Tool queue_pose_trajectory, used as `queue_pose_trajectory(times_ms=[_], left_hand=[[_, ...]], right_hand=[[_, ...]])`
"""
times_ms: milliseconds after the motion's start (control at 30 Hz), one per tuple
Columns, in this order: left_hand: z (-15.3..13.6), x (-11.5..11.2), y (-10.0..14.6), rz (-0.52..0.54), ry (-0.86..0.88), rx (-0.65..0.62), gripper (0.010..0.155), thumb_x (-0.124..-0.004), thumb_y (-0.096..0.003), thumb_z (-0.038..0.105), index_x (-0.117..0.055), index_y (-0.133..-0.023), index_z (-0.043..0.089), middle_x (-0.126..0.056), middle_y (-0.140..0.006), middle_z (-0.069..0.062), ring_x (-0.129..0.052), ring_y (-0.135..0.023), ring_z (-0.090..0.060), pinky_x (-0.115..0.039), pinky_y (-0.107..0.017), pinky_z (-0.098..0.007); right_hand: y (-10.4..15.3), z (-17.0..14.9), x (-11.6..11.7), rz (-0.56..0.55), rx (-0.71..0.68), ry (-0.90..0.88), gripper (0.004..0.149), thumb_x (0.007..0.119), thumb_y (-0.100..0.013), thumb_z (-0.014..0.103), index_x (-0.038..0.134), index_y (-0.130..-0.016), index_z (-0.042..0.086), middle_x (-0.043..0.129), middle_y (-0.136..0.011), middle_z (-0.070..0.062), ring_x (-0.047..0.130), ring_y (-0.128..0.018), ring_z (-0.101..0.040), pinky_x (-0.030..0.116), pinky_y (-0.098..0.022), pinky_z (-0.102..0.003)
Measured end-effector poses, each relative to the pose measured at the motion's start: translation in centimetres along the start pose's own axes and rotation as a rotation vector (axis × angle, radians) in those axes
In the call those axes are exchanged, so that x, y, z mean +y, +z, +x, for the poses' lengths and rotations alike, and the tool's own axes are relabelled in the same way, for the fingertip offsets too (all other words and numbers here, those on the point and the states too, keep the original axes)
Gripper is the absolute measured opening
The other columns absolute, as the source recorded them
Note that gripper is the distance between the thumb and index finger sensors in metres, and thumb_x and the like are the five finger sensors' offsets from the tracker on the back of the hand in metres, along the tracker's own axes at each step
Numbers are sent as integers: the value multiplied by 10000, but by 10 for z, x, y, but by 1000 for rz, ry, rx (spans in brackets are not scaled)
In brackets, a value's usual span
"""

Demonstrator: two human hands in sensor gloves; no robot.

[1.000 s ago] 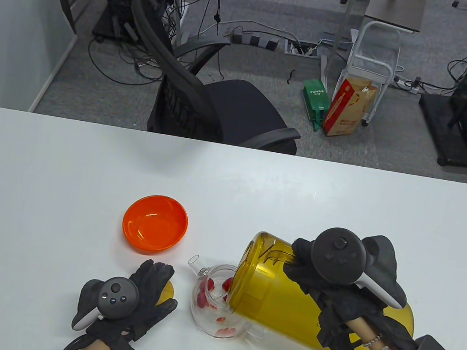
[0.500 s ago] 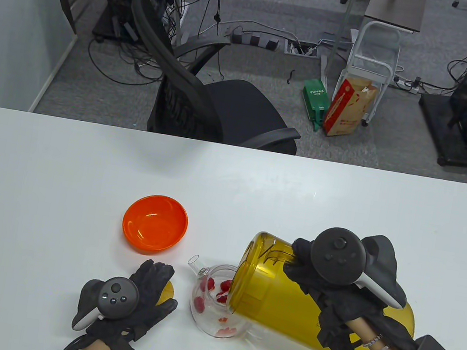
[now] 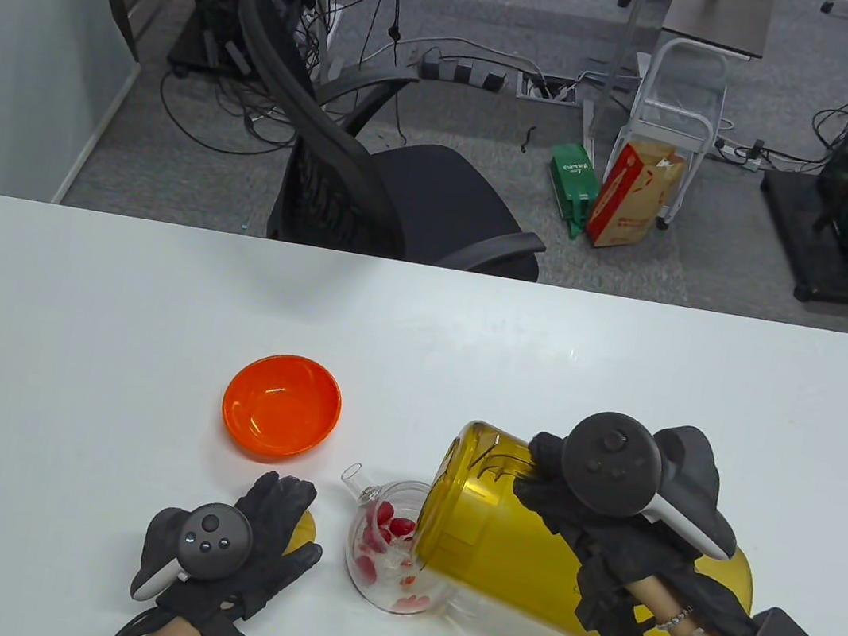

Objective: Make wolfberry and red date tea

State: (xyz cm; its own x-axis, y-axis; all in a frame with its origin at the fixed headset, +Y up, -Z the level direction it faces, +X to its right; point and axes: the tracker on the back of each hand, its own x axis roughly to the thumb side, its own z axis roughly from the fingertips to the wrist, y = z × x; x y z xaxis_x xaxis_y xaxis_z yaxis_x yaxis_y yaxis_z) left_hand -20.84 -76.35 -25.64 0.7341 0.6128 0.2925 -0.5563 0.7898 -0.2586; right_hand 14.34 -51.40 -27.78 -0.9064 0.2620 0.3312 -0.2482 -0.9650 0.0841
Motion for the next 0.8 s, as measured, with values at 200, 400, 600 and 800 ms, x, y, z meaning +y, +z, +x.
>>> queue_pose_trajectory(times_ms=[200,400,600,800], left_hand=[[0,0,0,0,-1,0,734,-668,-597,516,-351,-1133,128,-402,-1206,-237,-285,-1107,-481,-334,-733,-628],[0,0,0,1,-1,0,734,-668,-596,517,-352,-1133,129,-405,-1206,-236,-286,-1107,-480,-335,-733,-628],[0,0,0,1,0,0,734,-668,-597,517,-351,-1133,129,-404,-1206,-237,-285,-1107,-481,-335,-732,-628],[0,0,0,0,-1,2,734,-668,-597,517,-351,-1133,129,-405,-1206,-235,-286,-1107,-480,-335,-733,-628]], right_hand=[[0,1,0,1,0,2,359,863,-533,388,863,-719,81,911,-474,-121,917,-233,-239,820,-242,-480],[0,1,0,3,-2,7,359,863,-533,389,863,-718,81,911,-474,-121,917,-234,-239,820,-243,-481],[-1,2,-1,5,-3,9,360,863,-533,388,863,-718,80,911,-474,-121,917,-234,-241,820,-243,-481],[-2,3,-1,6,-3,9,358,863,-533,389,864,-718,83,911,-475,-121,917,-234,-240,820,-243,-482]])
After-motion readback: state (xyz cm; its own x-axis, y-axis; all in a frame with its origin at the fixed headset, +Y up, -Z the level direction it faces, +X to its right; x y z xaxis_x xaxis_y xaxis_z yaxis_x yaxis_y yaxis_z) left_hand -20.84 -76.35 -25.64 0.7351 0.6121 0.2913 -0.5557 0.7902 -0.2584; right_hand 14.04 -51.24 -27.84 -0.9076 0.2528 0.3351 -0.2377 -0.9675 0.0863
